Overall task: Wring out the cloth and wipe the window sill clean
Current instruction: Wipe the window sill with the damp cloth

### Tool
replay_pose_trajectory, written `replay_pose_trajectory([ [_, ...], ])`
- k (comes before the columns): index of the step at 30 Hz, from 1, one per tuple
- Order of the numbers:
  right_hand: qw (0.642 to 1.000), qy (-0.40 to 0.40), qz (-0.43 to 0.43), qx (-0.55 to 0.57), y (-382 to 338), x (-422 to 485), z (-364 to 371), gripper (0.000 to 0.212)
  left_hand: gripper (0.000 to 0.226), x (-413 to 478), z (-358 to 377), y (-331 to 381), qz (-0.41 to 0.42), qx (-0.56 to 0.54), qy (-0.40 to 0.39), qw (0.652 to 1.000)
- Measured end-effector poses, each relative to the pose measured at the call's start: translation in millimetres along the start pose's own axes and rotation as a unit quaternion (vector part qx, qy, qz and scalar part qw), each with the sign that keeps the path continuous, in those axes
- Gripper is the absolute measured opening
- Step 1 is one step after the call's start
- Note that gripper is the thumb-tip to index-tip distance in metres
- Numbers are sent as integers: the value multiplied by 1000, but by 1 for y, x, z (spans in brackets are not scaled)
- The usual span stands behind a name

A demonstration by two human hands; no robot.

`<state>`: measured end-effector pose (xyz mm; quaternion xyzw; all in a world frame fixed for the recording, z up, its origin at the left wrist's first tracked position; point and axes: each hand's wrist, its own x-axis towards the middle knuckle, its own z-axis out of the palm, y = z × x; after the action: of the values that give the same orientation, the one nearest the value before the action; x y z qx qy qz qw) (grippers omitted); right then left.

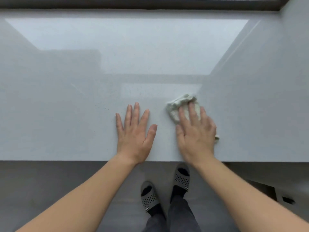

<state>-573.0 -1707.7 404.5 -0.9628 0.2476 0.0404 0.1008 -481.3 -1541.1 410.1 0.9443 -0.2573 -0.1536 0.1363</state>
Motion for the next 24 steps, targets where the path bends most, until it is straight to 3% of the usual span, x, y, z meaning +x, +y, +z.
replay_pose_trajectory([
  [3, 987, -50, -151, -24, 10, -34, 0, 56, 75, 0, 2, -1, 10, 3, 10, 1000],
  [5, 980, -62, -187, -38, 37, -20, -5, 55, 74, 0, 3, -2, 18, 14, 12, 1000],
  [8, 997, -31, -70, -2, 57, 11, -14, 55, 73, 0, 5, -1, 14, 18, 16, 1000],
  [11, 999, -4, 39, 15, 28, -7, -7, 58, 71, 4, 5, 4, -6, 11, 28, 1000],
  [14, 998, -23, -61, -20, 17, -56, 1, 57, 61, 13, 4, 20, -38, -6, 47, 998],
  [16, 987, -56, -150, -21, 44, -63, -4, 56, 55, 18, 5, 32, -15, 1, 59, 998],
  [18, 982, -70, -174, -27, 85, -47, -11, 55, 57, 23, 8, 45, 32, -9, 65, 997],
  [21, 999, -12, -37, -15, 134, -12, -24, 55, 62, 37, 13, 65, 48, -49, 61, 996],
  [24, 994, 20, 105, 7, 118, -7, -20, 58, 57, 55, 19, 82, 4, -42, 35, 998],
])
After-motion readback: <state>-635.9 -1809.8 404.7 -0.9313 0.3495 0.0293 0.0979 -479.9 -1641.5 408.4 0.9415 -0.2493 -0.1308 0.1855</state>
